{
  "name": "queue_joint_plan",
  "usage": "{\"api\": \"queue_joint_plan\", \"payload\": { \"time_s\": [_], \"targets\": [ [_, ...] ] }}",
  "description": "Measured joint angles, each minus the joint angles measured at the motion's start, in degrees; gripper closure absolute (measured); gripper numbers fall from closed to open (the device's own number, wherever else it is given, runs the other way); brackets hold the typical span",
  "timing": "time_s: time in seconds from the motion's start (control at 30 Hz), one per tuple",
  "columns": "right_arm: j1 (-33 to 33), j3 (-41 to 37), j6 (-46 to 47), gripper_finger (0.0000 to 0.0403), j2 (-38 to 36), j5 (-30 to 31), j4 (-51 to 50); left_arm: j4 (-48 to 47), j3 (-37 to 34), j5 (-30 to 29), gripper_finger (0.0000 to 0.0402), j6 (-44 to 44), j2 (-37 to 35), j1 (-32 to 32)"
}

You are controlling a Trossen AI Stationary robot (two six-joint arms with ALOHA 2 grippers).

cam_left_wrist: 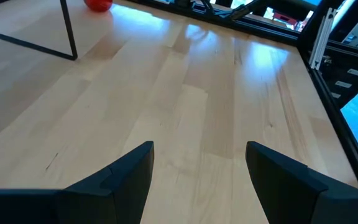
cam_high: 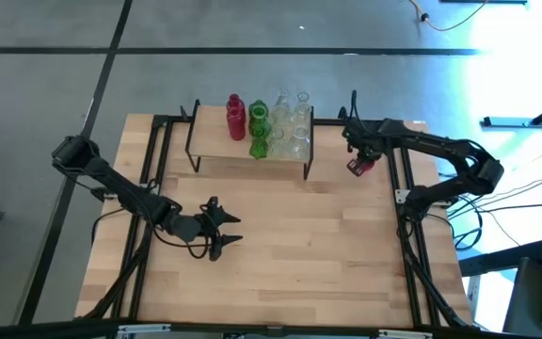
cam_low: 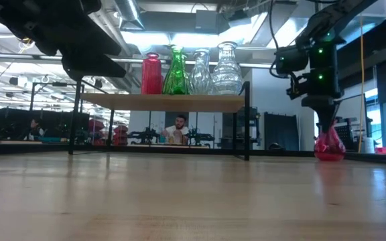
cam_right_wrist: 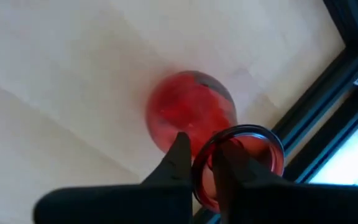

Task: Sort vases onto shelf
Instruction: Put the red vase aligned with the other red vases on the shelf

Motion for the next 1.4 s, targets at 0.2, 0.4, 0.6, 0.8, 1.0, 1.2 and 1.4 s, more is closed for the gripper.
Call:
{"api": "queue_joint_plan", "payload": {
  "time_s": [0.2, 0.4, 0.6, 0.8, 1.0, 1.2, 1.4],
  "targets": [
    [12.0, 0.29, 3.53, 0.0387, -3.11, 1.62, -4.12, 0.36, 0.0, 0.0, 0.0153, -0.61, 0.0, 0.0],
    [29.08, 2.1, 10.73, 0.0387, -4.91, 0.04, -5.47, 1.82, 0.0, 1.16, 0.0153, -0.45, -0.02, -0.12],
    [47.12, 7.09, 13.5, 0.0395, -2.7, 0.21, -2.11, 2.35, 0.0, 3.14, 0.0153, -0.38, -0.03, -0.3],
    [56.47, 16.21, 12.55, 0.0391, 5.05, 0.98, 2.95, 2.7, 0.0, 5.13, 0.0153, -0.92, -0.04, -3.93],
    [58.96, 29.84, 6.13, 0.0393, 18.04, 0.76, 3.69, 2.46, 0.0, 0.08, 0.0153, -1.0, -0.02, -8.79],
    [58.68, 44.46, -0.81, 0.0388, 30.45, -2.08, 0.95, 1.23, 0.0, -4.25, 0.0153, -2.32, 0.0, -12.11],
    [58.65, 55.38, -4.59, 0.0388, 40.16, -2.93, -3.13, 0.88, 0.0, -9.63, 0.0153, -2.83, 1.35, -14.09]
  ]
}}
